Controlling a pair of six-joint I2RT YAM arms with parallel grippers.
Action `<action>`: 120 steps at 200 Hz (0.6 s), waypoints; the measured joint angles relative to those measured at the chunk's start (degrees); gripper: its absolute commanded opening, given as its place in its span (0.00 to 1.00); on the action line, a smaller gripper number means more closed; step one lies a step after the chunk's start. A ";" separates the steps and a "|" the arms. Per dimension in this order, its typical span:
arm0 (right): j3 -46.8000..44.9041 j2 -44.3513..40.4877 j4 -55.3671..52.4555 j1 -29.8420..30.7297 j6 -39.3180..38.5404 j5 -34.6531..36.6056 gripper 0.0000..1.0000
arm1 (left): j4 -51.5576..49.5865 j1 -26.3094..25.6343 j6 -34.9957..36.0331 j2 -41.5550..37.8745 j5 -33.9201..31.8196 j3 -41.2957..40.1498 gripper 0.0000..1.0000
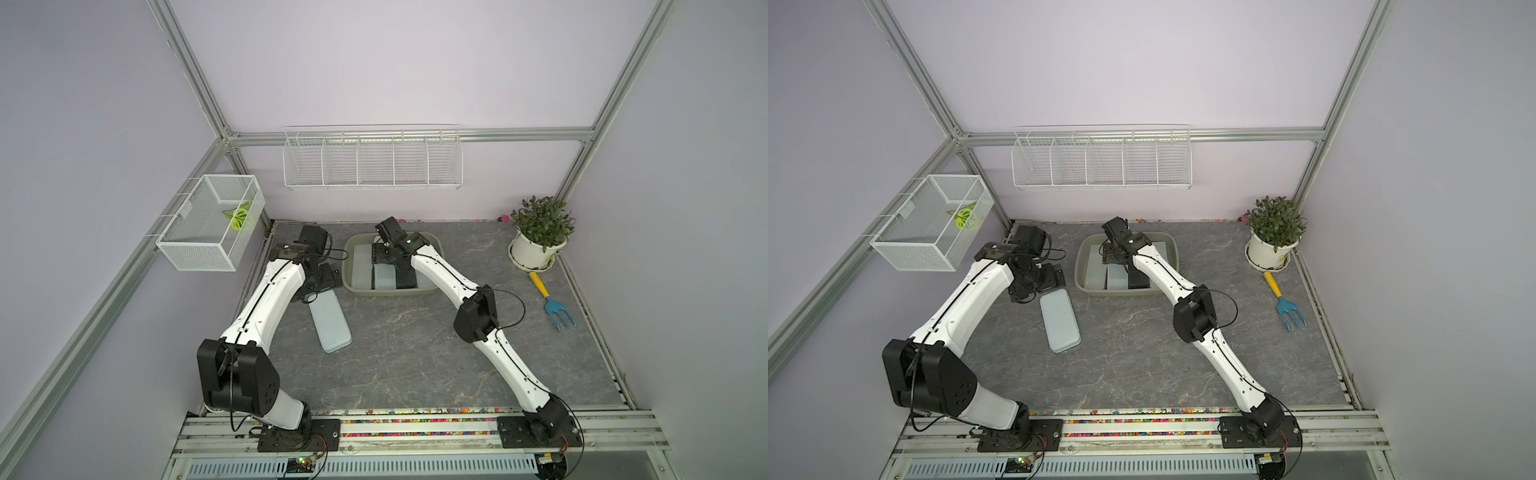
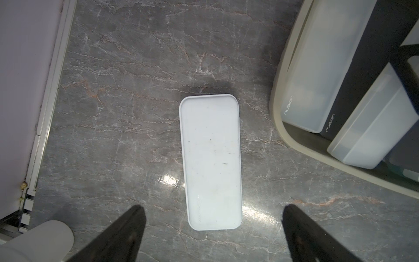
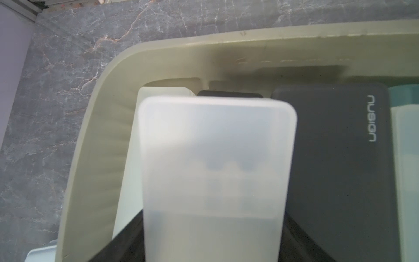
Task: Put the pencil case into the storage box
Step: Place the pencil case at the storage box.
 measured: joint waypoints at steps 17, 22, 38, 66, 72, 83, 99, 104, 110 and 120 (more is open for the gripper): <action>0.00 0.02 1.07 0.00 -0.11 -1.18 0.86 | 0.07 0.04 0.00 0.02 0.02 0.00 0.99; 0.00 0.02 1.36 0.00 -0.09 -1.44 0.87 | 0.09 0.07 0.00 0.07 0.02 0.00 0.99; 0.00 0.02 2.27 0.00 -0.13 -2.23 0.87 | 0.09 0.11 0.00 0.28 0.02 0.00 0.99; 0.00 0.02 3.30 -0.02 -0.11 -2.71 0.86 | 0.09 0.15 0.00 0.90 0.04 0.02 0.99; 0.00 0.02 3.43 -0.07 -0.11 -2.69 0.86 | 0.07 0.15 0.00 0.96 0.04 0.02 0.99; 0.00 0.00 3.74 -0.13 -0.28 -2.54 0.85 | 0.07 0.15 0.00 1.03 0.07 0.13 0.99; -0.72 -0.68 4.37 -0.33 -0.68 -2.19 0.86 | 0.13 0.15 0.00 1.25 0.15 0.48 0.99; -1.46 -1.22 4.61 -0.42 -0.85 -2.03 0.85 | 0.13 0.15 0.00 1.33 0.22 0.57 0.99; -2.62 -2.25 4.76 -0.57 -1.05 -1.77 0.86 | 0.09 0.15 -0.02 1.51 0.39 0.66 0.99; -4.59 -4.33 4.81 -0.79 -1.62 -1.20 0.86 | 0.11 0.15 -0.09 1.77 0.63 0.68 0.99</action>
